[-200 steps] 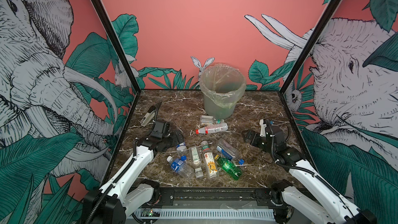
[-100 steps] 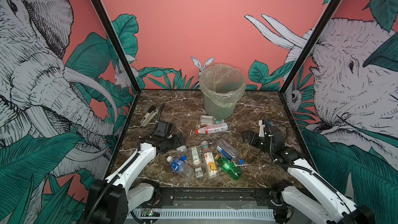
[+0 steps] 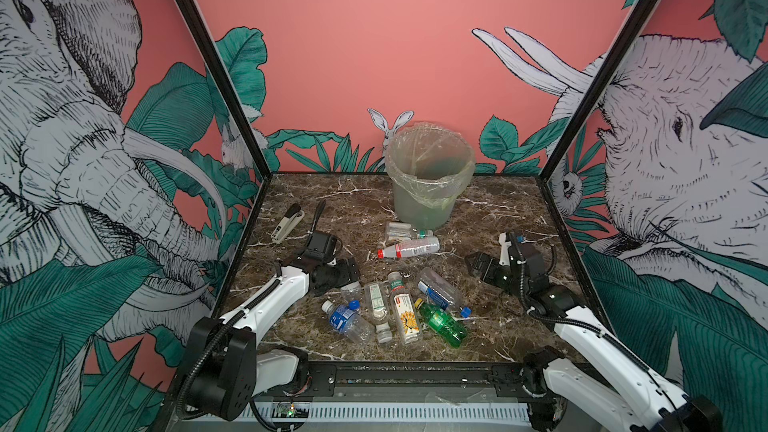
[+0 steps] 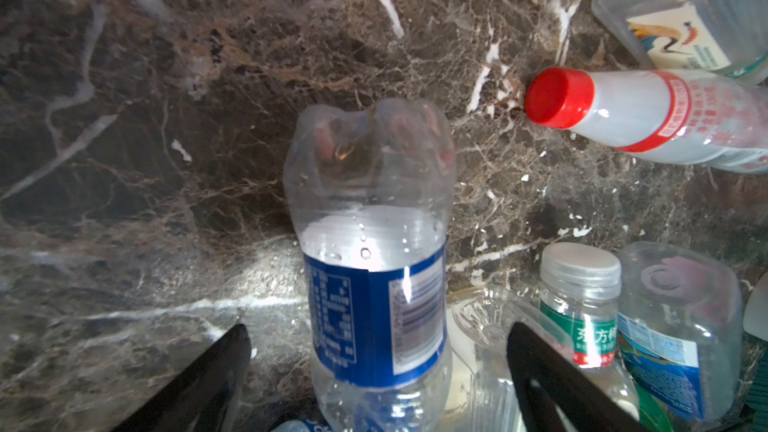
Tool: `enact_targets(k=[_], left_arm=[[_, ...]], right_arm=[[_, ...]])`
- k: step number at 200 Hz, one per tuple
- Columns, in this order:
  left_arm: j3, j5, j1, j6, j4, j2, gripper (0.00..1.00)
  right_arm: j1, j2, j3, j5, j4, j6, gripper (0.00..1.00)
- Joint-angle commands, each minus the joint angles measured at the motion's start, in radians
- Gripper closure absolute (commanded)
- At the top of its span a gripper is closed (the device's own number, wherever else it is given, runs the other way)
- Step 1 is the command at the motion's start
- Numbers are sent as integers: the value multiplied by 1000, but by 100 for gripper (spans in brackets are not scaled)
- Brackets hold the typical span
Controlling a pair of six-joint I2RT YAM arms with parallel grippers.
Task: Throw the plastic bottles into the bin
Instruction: 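Withdraw the right gripper from the bin while the left lowers to the blue-label bottle, then close the left gripper around the clear blue-label water bottle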
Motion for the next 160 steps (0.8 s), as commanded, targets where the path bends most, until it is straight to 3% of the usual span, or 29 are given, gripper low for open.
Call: enact_targets(k=[1,160], left_arm=[[-6,-18,-9,15,17,19,6],[-41,-91,-43,-6,83,85,18]], right_arm=[[0,-2,-4,8,19,8,1],[-9,12,-23,-2,39,30,1]])
